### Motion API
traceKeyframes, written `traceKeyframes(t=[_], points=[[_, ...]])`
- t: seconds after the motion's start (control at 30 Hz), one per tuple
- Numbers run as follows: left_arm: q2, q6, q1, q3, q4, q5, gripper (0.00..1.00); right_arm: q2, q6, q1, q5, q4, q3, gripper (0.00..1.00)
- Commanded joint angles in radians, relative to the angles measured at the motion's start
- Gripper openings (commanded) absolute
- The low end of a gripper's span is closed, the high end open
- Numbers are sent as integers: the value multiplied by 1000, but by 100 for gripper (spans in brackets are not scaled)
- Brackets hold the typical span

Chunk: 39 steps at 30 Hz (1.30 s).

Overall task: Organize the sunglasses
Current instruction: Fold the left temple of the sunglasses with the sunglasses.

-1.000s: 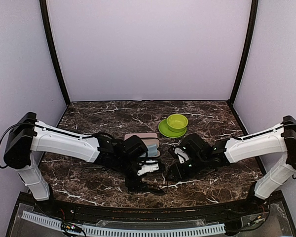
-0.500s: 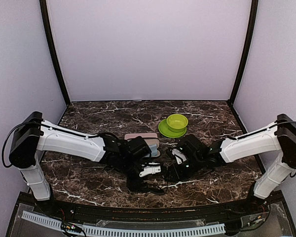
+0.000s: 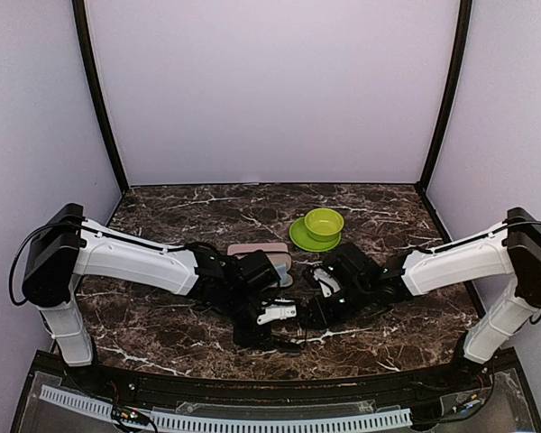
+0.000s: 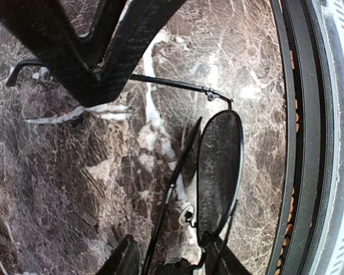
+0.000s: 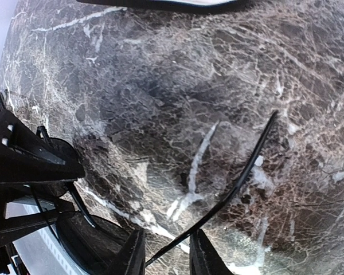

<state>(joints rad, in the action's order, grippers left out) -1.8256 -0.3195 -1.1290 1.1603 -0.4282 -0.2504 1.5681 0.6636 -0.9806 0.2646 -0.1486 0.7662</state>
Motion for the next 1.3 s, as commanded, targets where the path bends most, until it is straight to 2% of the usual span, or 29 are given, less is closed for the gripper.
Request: traceKeyframes(t=[0.0,0.23,0.8,0.9,1.07,1.27], points=[[5,3,-5,10,-15,2,38,16,-5,7,14,51,20,26],[3,12,-7,3,11,3,32,18,1,7,33,79,21,24],[6,8,-17,-5,34,30,31,54,-45,-29,80,116,40,23],[6,3,-20,-5,29,36,31,39,-51,-32,44,95,48,27],[6,-1,-24,-7,26,40,31,33,-46,-29,-36,35,73,42],[11,1,-24,-14,35,47,31,41,-47,-24,-4,78,82,49]])
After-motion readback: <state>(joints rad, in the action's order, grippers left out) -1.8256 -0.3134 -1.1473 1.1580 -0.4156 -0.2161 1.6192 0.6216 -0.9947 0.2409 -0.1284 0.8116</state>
